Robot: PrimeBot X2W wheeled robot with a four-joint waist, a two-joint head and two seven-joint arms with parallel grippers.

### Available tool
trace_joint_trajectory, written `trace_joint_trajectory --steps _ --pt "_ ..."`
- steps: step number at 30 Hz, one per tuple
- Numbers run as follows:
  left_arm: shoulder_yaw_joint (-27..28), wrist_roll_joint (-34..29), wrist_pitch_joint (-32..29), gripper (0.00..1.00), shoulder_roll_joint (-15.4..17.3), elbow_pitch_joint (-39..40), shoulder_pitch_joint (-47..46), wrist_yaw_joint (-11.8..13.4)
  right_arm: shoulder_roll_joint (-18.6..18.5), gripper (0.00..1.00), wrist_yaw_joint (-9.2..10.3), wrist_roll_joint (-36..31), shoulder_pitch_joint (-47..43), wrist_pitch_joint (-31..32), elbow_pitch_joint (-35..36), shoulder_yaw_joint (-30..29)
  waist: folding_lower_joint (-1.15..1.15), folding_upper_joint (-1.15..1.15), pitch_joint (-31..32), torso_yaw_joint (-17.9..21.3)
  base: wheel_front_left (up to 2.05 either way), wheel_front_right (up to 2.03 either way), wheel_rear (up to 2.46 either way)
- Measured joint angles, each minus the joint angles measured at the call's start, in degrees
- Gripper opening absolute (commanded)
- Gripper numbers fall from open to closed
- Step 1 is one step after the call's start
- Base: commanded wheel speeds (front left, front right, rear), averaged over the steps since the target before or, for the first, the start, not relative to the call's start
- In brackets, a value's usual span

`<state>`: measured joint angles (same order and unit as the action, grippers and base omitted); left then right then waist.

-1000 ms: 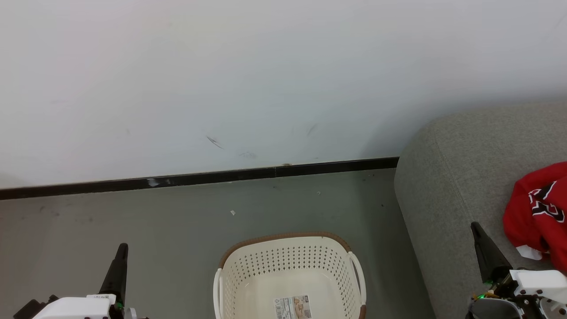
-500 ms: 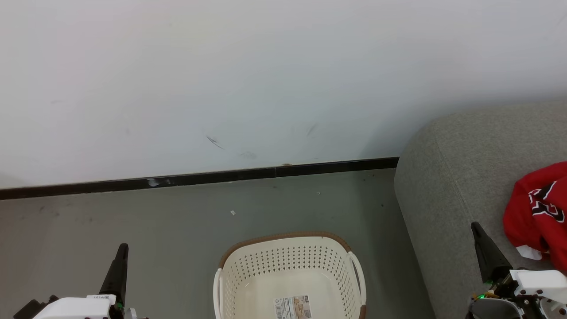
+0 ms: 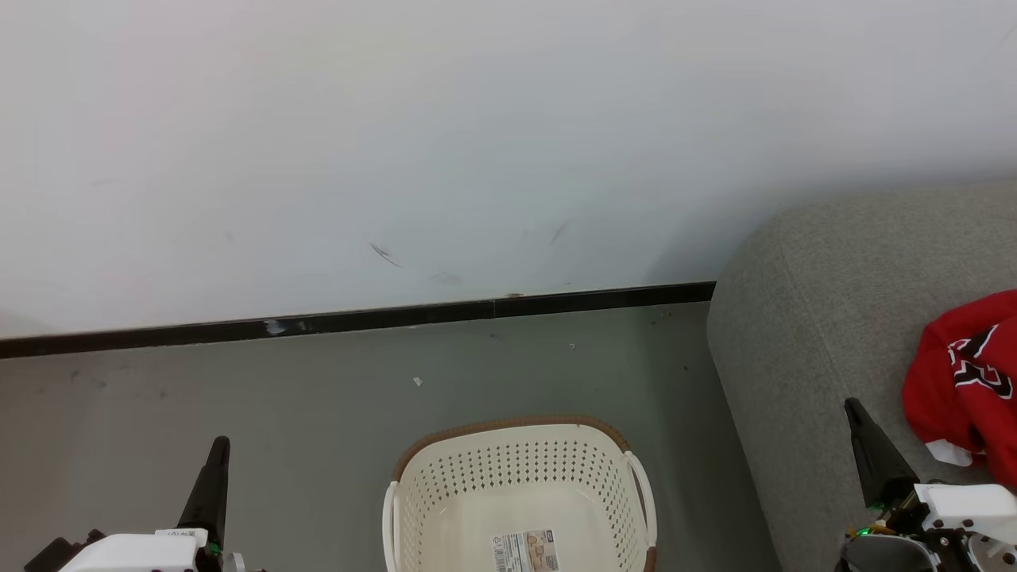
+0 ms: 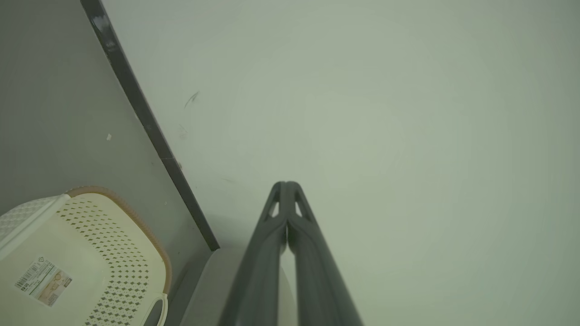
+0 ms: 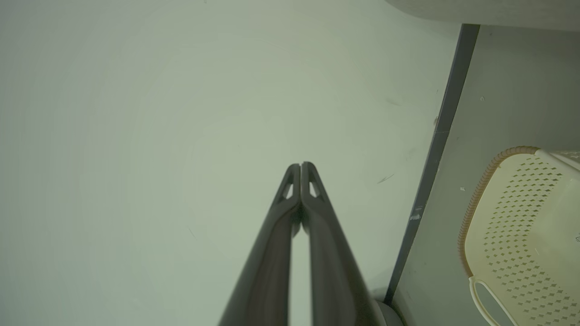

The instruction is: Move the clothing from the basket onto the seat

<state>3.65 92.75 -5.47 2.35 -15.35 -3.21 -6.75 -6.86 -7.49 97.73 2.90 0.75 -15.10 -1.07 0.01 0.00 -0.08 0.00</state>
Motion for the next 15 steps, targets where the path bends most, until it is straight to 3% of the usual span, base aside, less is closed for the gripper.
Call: trace_joint_trajectory --steps 15 --pt "0.07 0.0 -0.01 0.0 0.0 -0.13 0.0 -0.01 0.12 0.0 0.0 0.0 0.0 0.01 -0.01 -0.05 0.0 0.0 0.0 0.0 0.0 0.0 0.0"
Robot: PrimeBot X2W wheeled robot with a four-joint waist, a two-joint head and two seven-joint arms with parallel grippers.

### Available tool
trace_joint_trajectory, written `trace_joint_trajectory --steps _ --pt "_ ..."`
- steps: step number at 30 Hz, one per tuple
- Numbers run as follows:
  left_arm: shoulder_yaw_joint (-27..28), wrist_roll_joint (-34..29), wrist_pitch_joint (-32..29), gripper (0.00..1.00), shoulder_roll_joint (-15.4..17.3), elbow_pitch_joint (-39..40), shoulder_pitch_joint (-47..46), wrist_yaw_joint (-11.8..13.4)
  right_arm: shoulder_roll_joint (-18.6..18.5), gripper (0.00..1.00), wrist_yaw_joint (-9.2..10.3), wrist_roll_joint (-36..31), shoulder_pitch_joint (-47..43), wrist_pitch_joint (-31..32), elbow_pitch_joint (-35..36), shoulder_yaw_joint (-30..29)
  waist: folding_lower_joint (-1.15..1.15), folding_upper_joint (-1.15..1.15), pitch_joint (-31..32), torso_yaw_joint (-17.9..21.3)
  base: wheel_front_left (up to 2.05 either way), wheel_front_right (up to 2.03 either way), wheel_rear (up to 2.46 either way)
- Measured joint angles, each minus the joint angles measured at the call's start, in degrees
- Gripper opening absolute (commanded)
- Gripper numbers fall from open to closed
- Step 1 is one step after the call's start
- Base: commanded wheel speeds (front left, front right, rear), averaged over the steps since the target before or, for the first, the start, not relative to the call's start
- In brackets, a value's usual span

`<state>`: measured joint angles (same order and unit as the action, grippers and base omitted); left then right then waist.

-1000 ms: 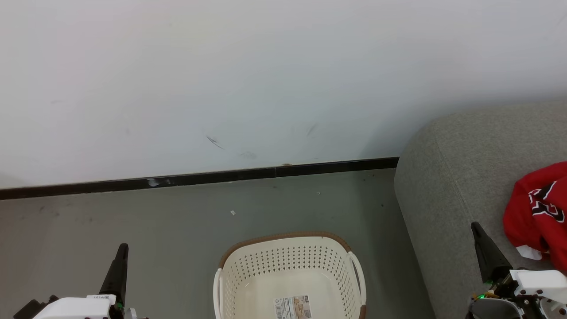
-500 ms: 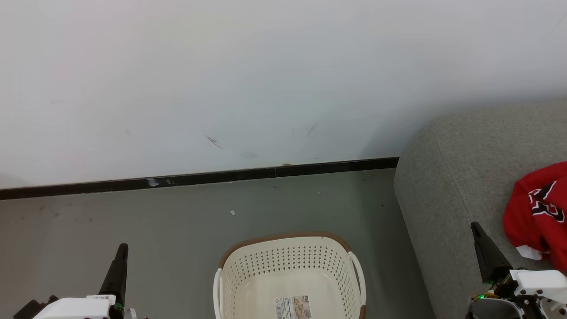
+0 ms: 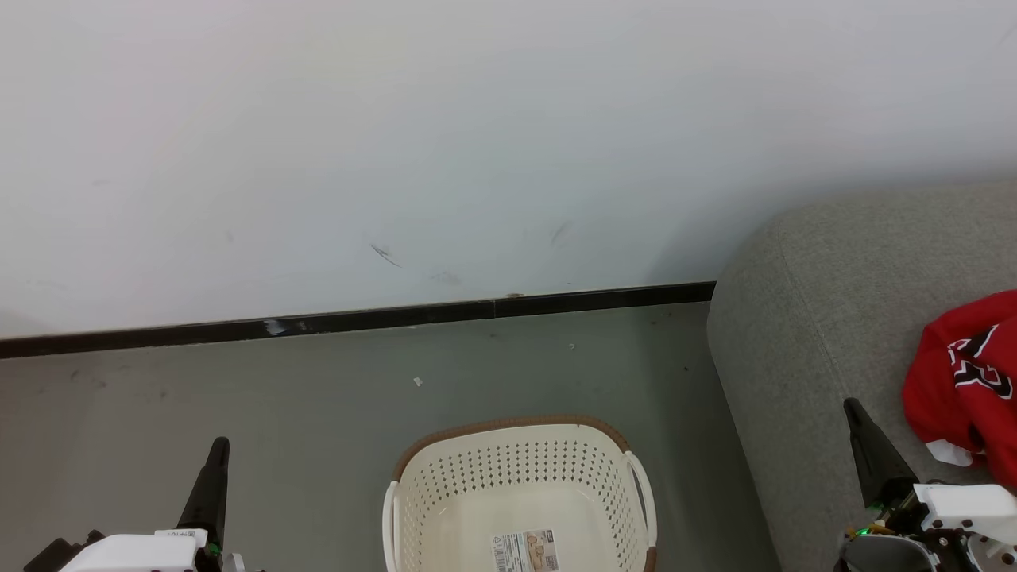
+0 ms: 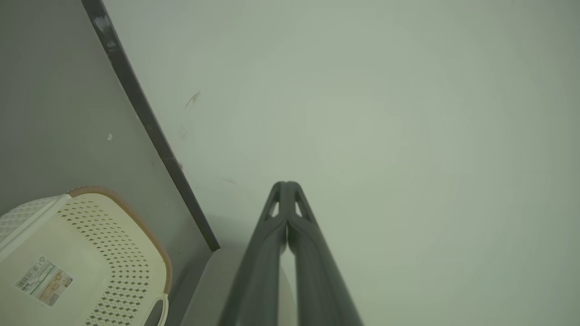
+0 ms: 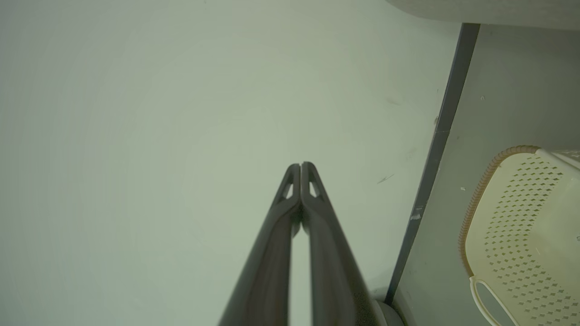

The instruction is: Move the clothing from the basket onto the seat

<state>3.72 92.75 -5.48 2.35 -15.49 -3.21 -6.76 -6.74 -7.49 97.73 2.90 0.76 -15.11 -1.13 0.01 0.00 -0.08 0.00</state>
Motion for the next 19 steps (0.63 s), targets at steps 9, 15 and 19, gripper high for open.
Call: trace_joint_trajectory --steps 9,15,19 --pt "0.01 0.0 0.0 0.0 0.0 -0.03 0.0 -0.01 0.08 0.0 0.0 0.0 0.01 0.0 -0.01 -0.03 0.0 0.0 0.0 0.0 0.0 0.0 0.0" --pt "0.03 0.0 0.0 0.0 0.0 -0.04 0.0 -0.01 0.09 0.0 0.0 -0.01 0.01 0.01 -0.01 -0.05 0.0 0.0 0.0 0.0 0.0 0.0 0.0" --pt "0.04 0.0 0.0 0.0 0.0 -0.05 0.0 -0.01 0.1 0.0 0.0 -0.01 0.01 0.16 -0.01 -0.07 0.0 0.0 0.0 0.0 0.0 0.0 0.0"
